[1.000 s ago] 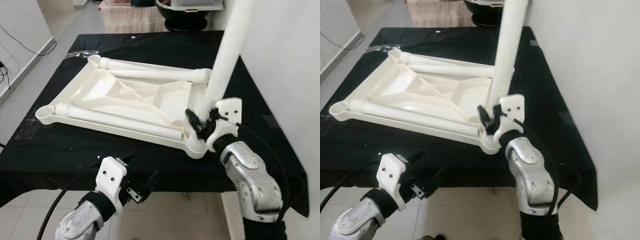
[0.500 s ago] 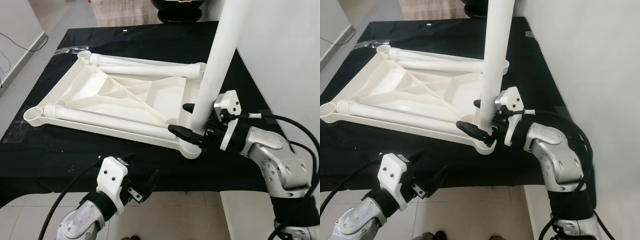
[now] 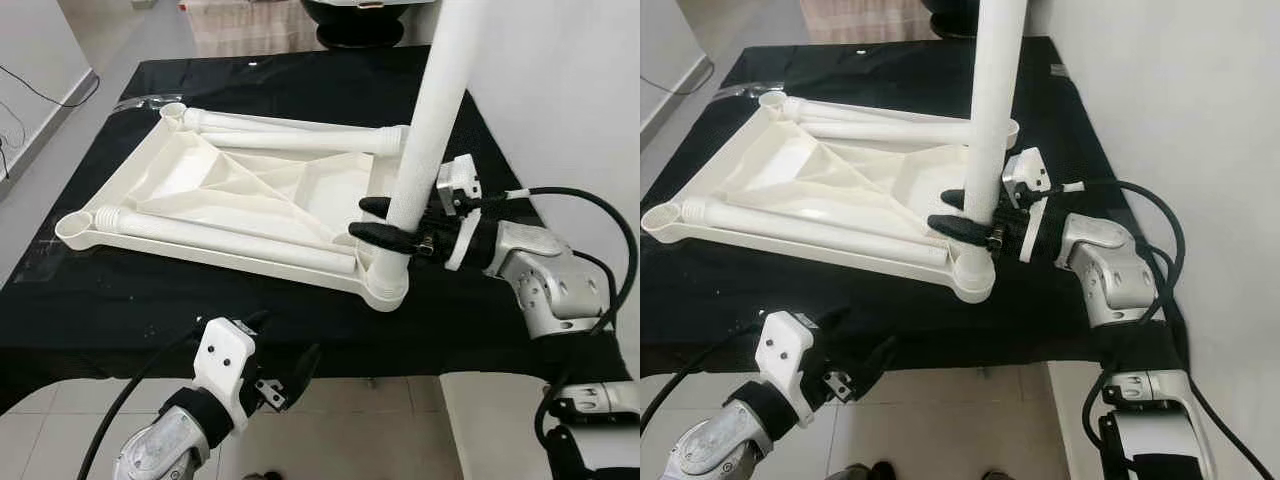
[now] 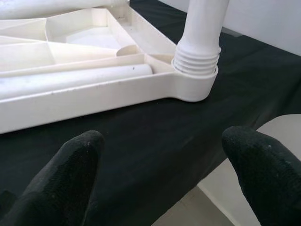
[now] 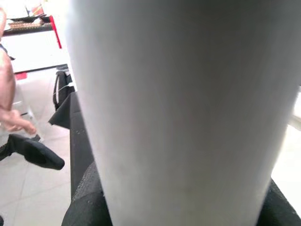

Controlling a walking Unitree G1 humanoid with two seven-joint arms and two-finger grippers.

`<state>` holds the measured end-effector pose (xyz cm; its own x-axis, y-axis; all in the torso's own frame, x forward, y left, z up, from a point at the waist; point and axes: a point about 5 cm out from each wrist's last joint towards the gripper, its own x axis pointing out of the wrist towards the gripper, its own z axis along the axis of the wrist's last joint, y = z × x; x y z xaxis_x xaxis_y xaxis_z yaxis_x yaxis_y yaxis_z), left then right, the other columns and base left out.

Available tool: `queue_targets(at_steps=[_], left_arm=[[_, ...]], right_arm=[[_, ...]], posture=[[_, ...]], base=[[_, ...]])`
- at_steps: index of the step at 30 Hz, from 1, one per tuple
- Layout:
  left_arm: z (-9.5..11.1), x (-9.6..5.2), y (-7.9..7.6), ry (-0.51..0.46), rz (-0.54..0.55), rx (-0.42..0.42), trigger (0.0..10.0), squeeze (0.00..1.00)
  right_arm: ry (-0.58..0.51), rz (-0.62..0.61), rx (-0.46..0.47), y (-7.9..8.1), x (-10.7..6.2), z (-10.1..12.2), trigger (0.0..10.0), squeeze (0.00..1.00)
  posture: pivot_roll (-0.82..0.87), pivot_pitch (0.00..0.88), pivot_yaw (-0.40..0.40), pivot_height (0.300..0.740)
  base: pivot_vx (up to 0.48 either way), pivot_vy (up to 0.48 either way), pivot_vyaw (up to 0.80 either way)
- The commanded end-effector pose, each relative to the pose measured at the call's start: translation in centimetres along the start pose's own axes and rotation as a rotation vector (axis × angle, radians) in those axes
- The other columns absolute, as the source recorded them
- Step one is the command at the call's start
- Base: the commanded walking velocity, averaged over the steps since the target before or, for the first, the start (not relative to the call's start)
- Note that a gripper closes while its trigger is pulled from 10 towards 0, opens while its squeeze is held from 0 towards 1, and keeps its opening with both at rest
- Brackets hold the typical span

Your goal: Building children table

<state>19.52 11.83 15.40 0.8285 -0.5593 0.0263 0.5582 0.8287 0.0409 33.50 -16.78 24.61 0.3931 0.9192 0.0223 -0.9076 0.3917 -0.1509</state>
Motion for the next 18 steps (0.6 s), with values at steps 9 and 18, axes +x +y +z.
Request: queue_targets(at_steps=[9,18], left_arm=[[-0.2,-0.3,-0.4,0.017,-0.015,-0.012,10.0,0.00],[-0.4,0.0,0.3,0.017,-0.013,-0.014,10.0,0.00]], right_arm=[[0.097,-0.108,-0.005,2.4,-1.0,-2.8,0.0,0.00],[0.191,-0.931,0.073,7.0,0.4,-6.3,0.0,0.00]], posture=[[0.01,0.201,-0.004,0.740],[-0.02,0.176,0.029,0.740]], base=[[0.000,0.000,0.00],[0.000,0.000,0.00]])
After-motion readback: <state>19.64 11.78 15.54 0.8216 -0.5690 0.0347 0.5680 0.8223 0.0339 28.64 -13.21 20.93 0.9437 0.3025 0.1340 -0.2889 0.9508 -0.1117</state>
